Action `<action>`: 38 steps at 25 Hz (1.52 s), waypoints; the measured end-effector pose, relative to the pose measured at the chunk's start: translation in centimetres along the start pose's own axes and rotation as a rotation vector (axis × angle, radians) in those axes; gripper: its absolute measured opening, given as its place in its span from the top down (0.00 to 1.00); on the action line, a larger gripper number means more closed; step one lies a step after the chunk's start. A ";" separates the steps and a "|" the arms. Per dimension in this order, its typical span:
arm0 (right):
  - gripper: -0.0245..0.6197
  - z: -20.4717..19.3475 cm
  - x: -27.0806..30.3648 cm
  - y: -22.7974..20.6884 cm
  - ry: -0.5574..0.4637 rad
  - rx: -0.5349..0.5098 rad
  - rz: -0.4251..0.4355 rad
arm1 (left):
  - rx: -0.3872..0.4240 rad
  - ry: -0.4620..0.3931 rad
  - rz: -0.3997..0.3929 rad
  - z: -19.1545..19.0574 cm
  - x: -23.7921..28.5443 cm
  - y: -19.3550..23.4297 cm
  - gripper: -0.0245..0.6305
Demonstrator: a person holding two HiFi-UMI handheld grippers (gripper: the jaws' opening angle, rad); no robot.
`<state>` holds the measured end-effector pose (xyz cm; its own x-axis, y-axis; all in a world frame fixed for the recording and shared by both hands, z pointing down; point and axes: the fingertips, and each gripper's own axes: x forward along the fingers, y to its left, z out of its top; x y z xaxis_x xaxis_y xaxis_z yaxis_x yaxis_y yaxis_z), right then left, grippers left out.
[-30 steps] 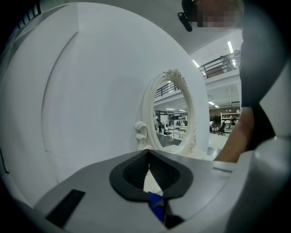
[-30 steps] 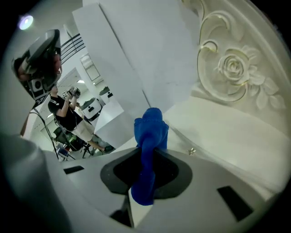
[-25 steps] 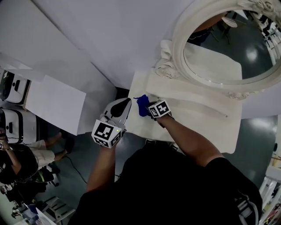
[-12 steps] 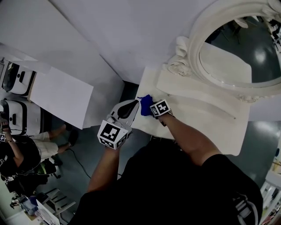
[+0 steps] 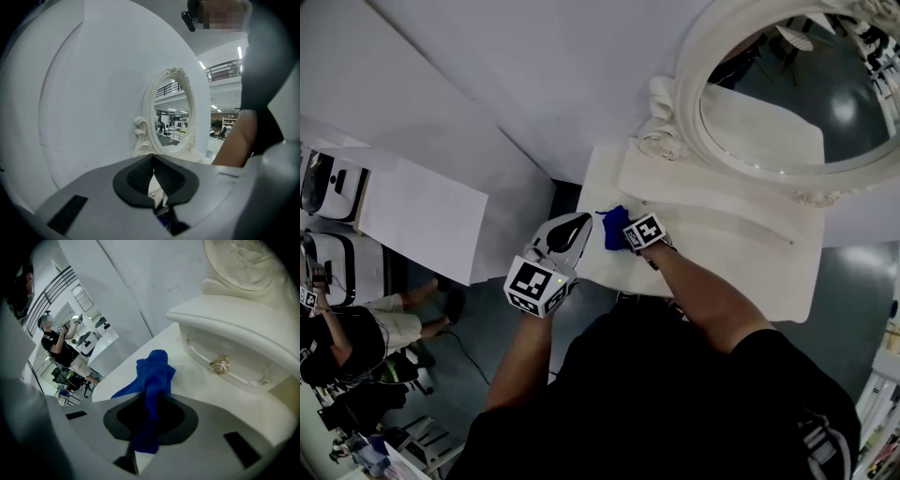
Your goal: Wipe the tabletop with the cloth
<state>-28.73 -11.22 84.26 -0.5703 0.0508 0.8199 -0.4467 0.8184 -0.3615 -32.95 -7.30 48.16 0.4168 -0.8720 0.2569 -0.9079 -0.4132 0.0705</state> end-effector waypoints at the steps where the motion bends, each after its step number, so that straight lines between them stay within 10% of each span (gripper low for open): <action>1: 0.87 -0.5 -0.5 -0.7 0.003 0.006 -0.008 | 0.001 -0.002 -0.008 0.2 0.4 -0.3 0.95; 38: 0.87 -26.4 -26.7 -28.0 -0.038 0.436 -0.355 | 0.084 -0.005 -0.334 4.8 19.7 -19.0 0.95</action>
<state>17.18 -20.35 84.18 -0.3540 -0.2123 0.9108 -0.8547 0.4689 -0.2228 -7.27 -17.93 47.25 0.6908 -0.6861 0.2281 -0.7145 -0.6961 0.0699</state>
